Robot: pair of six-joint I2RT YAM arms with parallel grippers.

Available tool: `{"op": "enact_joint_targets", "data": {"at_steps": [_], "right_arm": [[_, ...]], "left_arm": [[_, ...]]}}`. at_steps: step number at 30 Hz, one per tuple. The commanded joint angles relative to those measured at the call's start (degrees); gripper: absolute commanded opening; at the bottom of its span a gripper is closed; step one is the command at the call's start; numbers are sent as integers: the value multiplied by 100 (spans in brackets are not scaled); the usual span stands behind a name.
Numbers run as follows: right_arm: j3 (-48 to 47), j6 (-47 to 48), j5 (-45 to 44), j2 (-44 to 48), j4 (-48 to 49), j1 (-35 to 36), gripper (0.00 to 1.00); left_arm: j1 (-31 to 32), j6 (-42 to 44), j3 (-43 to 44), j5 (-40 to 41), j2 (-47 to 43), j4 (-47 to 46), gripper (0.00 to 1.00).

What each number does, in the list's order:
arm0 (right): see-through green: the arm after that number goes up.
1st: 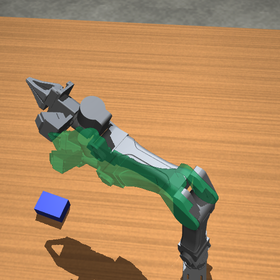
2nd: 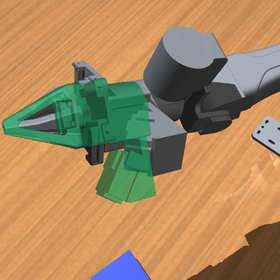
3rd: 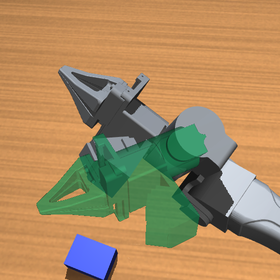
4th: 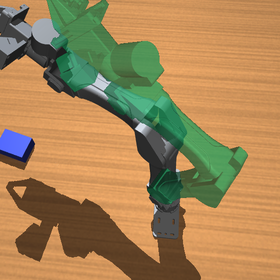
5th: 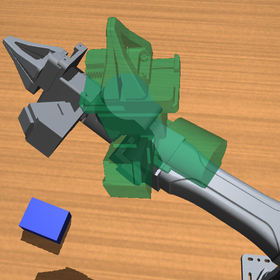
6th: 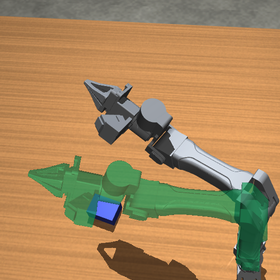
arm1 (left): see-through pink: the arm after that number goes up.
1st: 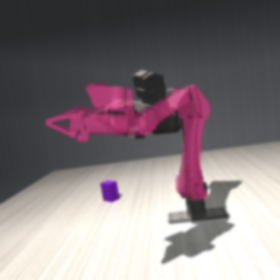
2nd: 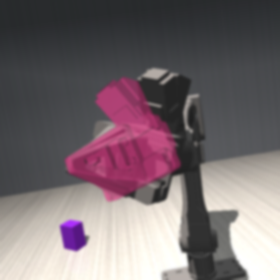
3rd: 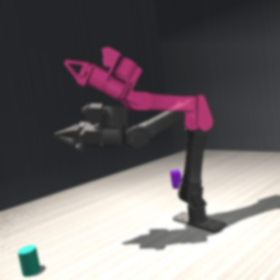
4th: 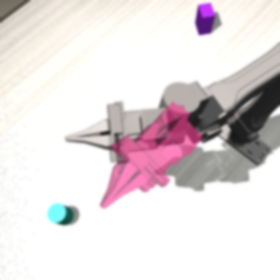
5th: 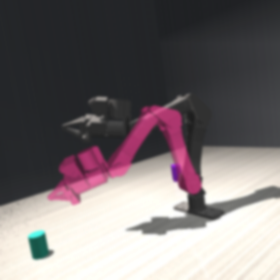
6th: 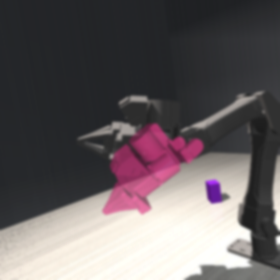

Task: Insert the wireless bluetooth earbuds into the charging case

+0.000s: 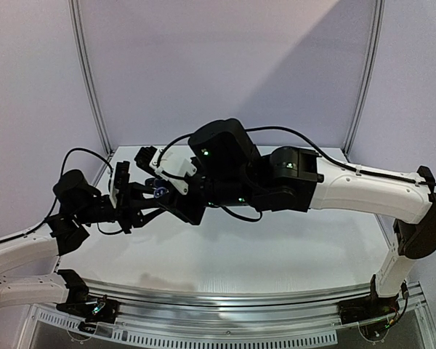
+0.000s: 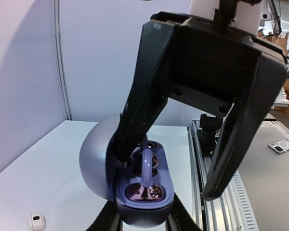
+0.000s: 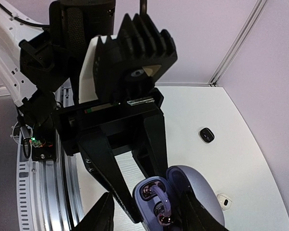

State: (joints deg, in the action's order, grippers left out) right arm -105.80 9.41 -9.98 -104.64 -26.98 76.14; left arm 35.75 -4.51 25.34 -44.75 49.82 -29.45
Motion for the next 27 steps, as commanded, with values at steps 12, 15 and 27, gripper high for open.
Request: {"op": "enact_joint_targets", "data": {"at_steps": [12,15,27], "right_arm": [[120,-208,-144,787,542,-58,50],[136,-280,-103,817,518,-59,45],[369,-1592,-42,776,-76,46,0]], "left_arm": [[117,29,28,-102,-82,-281,0],[117,44,30,-64,-111,-272,0],[117,97,23,59,-148,-201,0]]}}
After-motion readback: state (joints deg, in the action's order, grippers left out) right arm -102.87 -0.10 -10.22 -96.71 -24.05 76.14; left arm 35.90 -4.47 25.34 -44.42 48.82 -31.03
